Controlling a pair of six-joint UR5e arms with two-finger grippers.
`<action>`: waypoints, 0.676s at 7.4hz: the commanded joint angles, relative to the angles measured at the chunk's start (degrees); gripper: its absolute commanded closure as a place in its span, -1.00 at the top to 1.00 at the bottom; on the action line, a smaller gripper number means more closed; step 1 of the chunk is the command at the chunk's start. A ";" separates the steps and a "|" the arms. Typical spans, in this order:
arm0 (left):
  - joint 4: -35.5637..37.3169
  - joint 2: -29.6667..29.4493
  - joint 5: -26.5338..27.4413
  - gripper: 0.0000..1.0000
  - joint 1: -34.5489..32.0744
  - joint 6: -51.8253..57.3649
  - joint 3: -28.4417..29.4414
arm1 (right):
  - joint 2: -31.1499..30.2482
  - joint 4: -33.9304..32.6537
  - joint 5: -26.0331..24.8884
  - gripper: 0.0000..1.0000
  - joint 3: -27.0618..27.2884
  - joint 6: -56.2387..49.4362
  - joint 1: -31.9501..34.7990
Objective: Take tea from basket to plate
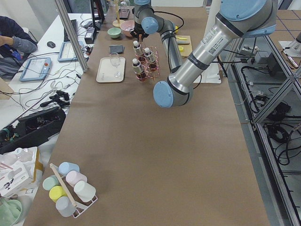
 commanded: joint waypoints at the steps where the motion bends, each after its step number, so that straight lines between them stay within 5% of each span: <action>1: 0.17 -1.94 3.91 -1.00 3.83 -0.65 -0.36 | -0.98 0.02 1.53 1.00 9.31 -0.18 0.00; 3: 0.61 -2.83 6.92 -1.00 7.97 -2.92 -0.45 | -0.90 0.37 10.28 1.00 13.75 -0.09 -0.17; 5: 0.52 -2.65 6.92 -1.00 8.77 -4.08 -0.80 | -0.63 7.79 11.56 1.00 13.06 -2.36 -3.66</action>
